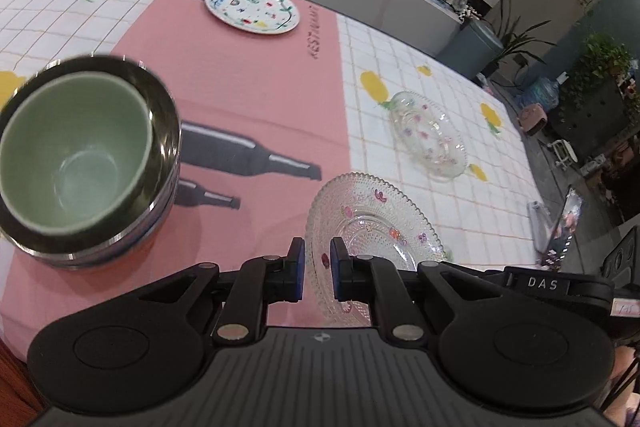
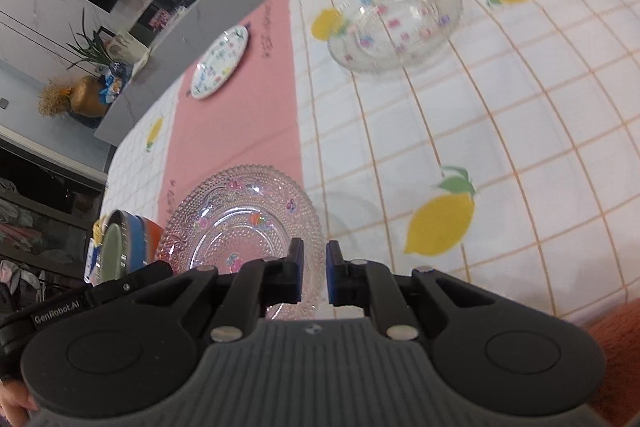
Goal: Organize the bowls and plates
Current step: 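Lift the glass plate and carry it beside the bowl stack, then lower the glass plate onto the runner and open both grippers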
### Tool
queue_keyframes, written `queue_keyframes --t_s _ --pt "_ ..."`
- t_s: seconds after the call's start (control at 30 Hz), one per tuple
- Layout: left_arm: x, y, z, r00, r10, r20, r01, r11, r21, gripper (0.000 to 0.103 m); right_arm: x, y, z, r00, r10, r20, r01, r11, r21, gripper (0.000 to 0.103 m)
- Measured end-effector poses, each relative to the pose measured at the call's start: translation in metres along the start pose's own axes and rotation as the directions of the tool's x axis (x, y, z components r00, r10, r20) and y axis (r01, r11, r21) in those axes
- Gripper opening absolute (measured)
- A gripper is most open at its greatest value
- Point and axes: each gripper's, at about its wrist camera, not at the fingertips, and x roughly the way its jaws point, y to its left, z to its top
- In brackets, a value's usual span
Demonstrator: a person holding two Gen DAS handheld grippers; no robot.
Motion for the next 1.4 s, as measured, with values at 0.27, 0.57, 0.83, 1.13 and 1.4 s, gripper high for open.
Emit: queue_keyframes --t_s 0.27,0.57,0.83,1.13,1.4 --pt "0.027 0.013 -0.019 0.999 0.028 -0.017 -0.029 0.999 -0.035 0.014 0.012 -0.003 -0.003 0.999 -0.051 -0.006 0.051 0.998 -0.041 0.008" --pt "0.034 0.02 -0.026 0.999 0.038 -0.012 -0.038 0.998 -0.043 0.014 0.026 0.001 -0.005 0.994 -0.112 -0.02 0.11 0.991 -0.069 0.008" --pt "0.04 0.023 -0.028 0.999 0.033 -0.021 -0.034 0.998 -0.046 0.014 0.029 0.002 -0.005 0.991 -0.133 -0.016 0.131 0.988 -0.085 0.008" --pt "0.042 0.02 -0.03 0.999 0.054 -0.004 -0.055 0.998 -0.011 0.015 0.036 0.006 -0.007 0.986 -0.166 -0.017 0.163 0.979 -0.119 0.01" --pt "0.041 0.022 -0.031 0.998 0.052 0.023 -0.052 0.999 -0.006 0.015 0.038 0.01 -0.008 0.984 -0.177 0.005 0.176 0.974 -0.141 0.011"
